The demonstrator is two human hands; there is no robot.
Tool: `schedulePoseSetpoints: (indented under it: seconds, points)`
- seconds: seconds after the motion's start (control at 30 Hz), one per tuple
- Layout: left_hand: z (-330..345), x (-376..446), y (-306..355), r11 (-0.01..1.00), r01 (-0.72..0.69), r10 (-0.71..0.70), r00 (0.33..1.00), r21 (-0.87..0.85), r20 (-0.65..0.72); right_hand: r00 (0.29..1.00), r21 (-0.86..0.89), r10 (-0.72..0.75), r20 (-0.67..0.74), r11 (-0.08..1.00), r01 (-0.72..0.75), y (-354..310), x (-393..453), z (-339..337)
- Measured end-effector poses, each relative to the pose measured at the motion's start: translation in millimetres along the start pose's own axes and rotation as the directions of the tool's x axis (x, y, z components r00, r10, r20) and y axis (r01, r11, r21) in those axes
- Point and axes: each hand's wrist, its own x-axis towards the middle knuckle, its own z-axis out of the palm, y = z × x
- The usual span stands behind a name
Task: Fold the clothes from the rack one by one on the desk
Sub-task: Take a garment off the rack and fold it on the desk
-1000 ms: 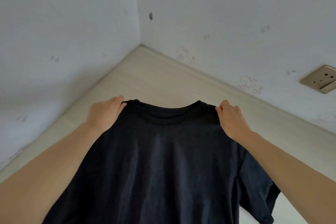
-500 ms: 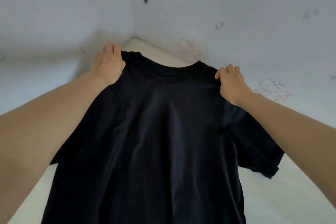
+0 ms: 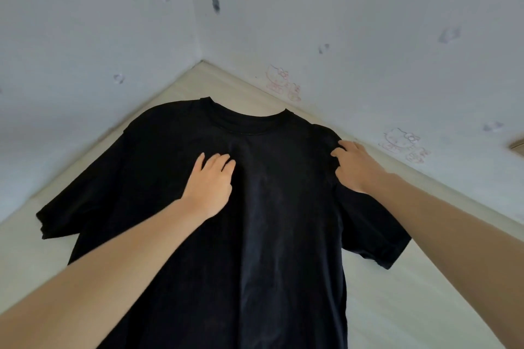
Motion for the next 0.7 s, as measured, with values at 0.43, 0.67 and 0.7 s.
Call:
schedulePoseSetpoints:
  seconds: [0.43, 0.67, 0.7]
  points:
    - [11.9, -65.4, 184.6, 0.951, 0.138, -0.151, 0.988, -0.276, -0.026, 0.988, 0.076, -0.048, 0.145, 0.996, 0.038, 74.2, -3.0, 2.4]
    - [19.4, -88.9, 256.1, 0.951, 0.211, -0.226, 0.973, -0.224, -0.042, 0.996, 0.213, -0.045, 0.074, 0.977, 0.028, 75.5, 17.9, 5.4]
    - [19.5, -89.7, 261.6, 0.951, 0.225, -0.234, 0.972, -0.214, -0.016, 0.996, 0.238, -0.049, 0.073, 0.971, 0.03, 75.9, 19.5, 6.4]
